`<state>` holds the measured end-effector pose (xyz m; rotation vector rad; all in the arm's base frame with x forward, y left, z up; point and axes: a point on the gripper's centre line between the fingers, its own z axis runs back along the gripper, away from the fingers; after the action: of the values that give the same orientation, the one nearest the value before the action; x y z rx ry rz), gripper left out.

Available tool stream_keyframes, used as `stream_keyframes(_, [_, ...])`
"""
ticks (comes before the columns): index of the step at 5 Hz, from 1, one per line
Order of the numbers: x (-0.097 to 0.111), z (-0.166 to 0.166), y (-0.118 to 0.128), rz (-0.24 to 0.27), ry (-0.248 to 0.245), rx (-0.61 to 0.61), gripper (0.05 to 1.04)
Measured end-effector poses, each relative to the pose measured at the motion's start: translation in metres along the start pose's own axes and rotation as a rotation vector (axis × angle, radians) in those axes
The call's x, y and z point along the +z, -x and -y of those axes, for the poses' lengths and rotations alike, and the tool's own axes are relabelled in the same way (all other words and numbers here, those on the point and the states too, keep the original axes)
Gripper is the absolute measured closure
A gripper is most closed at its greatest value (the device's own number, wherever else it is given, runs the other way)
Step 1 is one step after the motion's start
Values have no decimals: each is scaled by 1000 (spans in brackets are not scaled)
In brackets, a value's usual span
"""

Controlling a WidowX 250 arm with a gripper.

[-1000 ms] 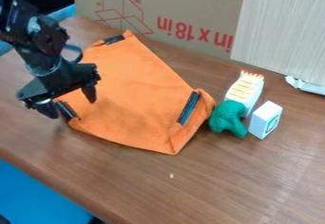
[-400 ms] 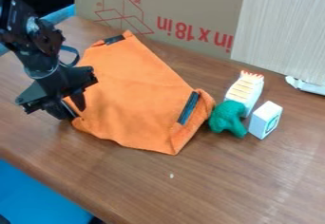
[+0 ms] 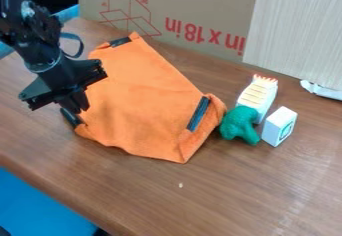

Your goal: Unfold the cloth from bottom right to top left

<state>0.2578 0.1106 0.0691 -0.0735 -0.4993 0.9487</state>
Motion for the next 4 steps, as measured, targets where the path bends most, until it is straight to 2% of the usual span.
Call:
stream_keyframes(1, [14,14,-10,24,62,-25,1034])
stream_keyframes(2, [22,26,-20,21,86,-13,1019])
stream_keyframes(3, [25,25,-25,18,58,91,886])
stream_keyframes(4, [30,20,-27,-19,20,56,625])
